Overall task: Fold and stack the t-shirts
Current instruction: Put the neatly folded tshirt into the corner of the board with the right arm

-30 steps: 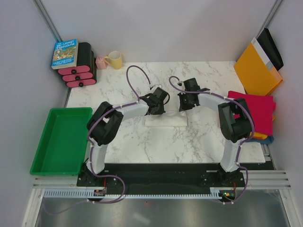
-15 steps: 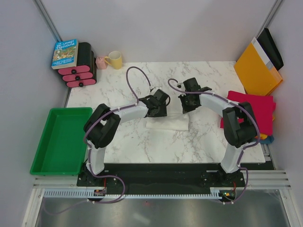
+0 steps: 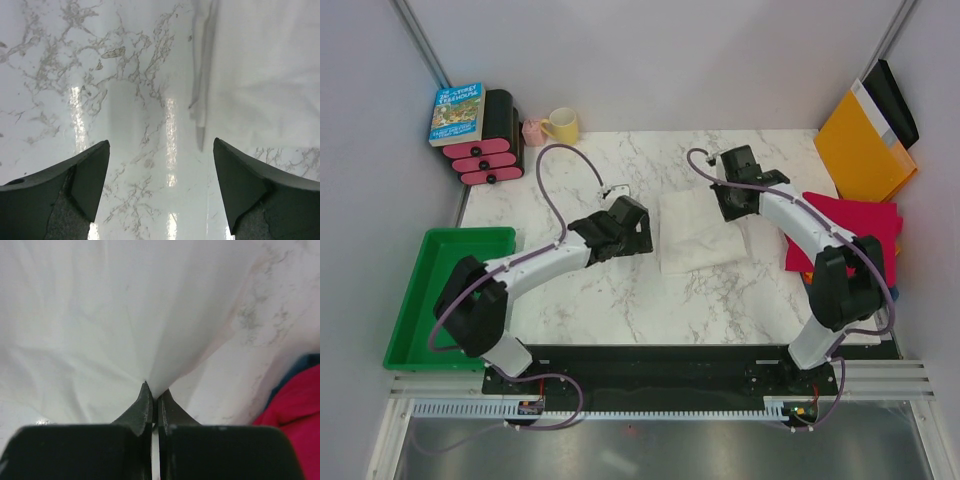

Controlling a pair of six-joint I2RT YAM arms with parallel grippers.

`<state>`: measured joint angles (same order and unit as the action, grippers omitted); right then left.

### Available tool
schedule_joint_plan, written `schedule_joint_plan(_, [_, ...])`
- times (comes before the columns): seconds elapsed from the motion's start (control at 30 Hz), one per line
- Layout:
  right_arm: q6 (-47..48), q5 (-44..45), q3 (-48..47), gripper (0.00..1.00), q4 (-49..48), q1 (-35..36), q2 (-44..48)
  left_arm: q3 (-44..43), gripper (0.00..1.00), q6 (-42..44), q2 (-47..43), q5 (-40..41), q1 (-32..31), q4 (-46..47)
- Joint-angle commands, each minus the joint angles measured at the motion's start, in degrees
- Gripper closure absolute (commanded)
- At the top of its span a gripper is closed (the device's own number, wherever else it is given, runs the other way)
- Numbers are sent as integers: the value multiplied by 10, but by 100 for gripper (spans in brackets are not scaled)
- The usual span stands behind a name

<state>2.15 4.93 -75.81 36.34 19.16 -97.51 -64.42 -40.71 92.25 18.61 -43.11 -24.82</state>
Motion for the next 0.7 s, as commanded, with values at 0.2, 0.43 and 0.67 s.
schedule_joint_plan(0.2, [94, 119, -173, 100, 89, -6, 87, 126, 12, -65, -134, 38, -30, -8])
schedule_joint_plan(0.43, [109, 158, -163, 100, 108, -14, 156, 163, 14, -97, -139, 41, -64, -7])
schedule_joint_plan(0.67, [138, 166, -152, 100, 124, -42, 224, 156, 14, -101, -115, 35, -81, -8])
